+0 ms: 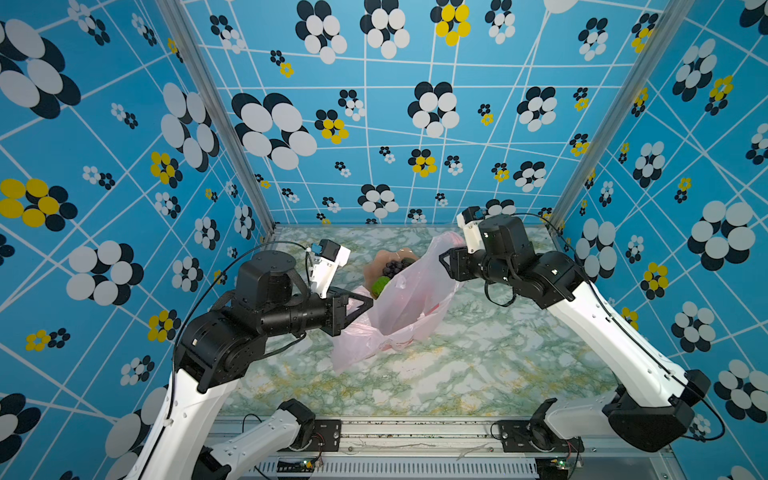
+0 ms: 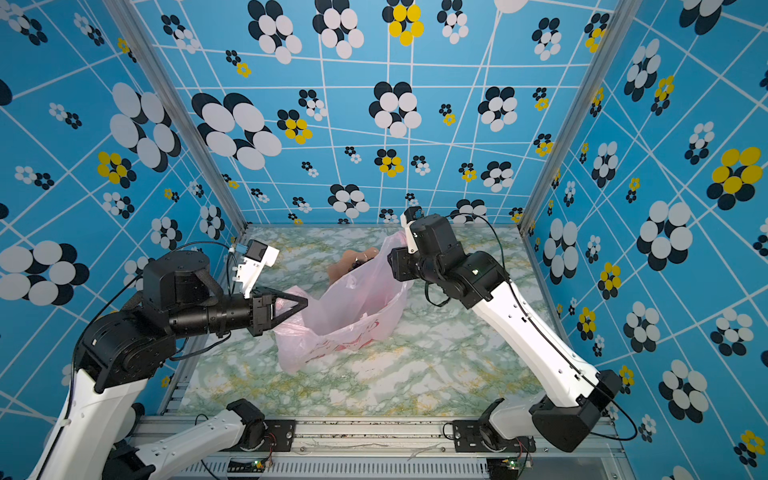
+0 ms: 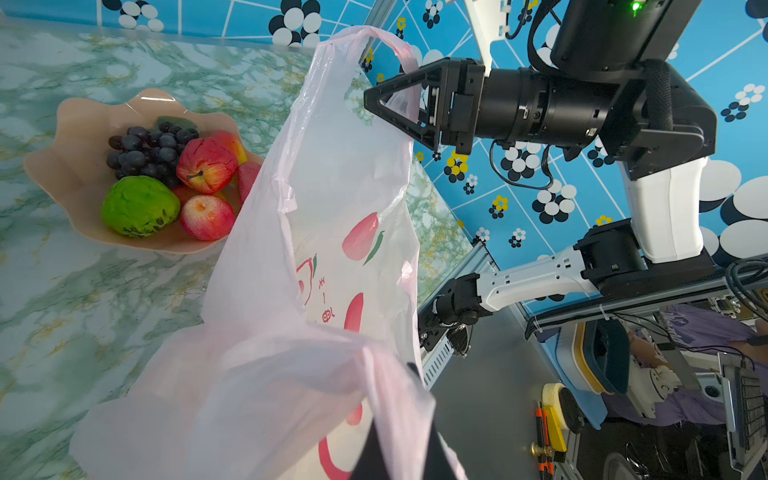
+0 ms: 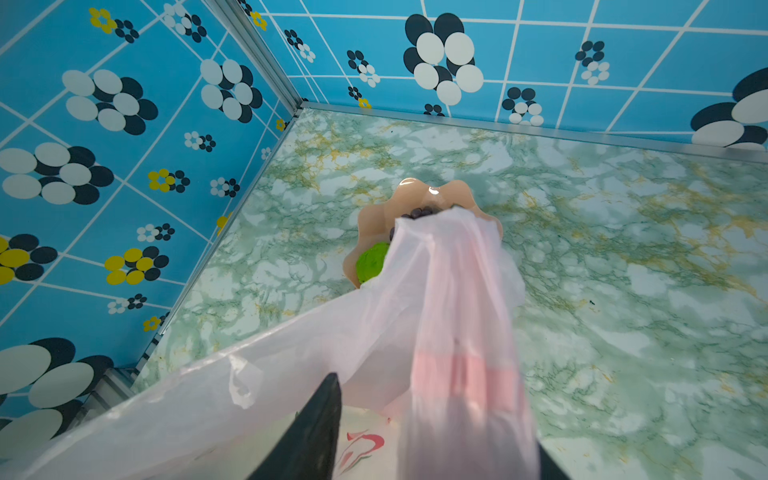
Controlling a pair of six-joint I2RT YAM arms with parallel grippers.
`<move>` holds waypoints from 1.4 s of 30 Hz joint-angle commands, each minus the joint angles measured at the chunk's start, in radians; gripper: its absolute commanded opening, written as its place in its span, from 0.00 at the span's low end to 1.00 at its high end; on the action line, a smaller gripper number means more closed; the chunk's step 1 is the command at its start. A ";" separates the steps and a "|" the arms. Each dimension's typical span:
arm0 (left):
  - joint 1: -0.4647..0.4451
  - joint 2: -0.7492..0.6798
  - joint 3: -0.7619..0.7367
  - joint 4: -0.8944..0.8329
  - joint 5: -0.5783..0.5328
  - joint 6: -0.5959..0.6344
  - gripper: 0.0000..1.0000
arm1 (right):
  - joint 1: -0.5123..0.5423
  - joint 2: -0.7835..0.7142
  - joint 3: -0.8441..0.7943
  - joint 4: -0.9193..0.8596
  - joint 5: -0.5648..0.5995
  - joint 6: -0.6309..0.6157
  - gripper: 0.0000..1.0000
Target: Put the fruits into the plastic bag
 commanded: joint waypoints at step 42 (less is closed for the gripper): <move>0.128 0.811 1.015 0.490 0.046 -0.190 0.00 | -0.127 0.031 0.560 0.444 -0.143 -0.200 0.00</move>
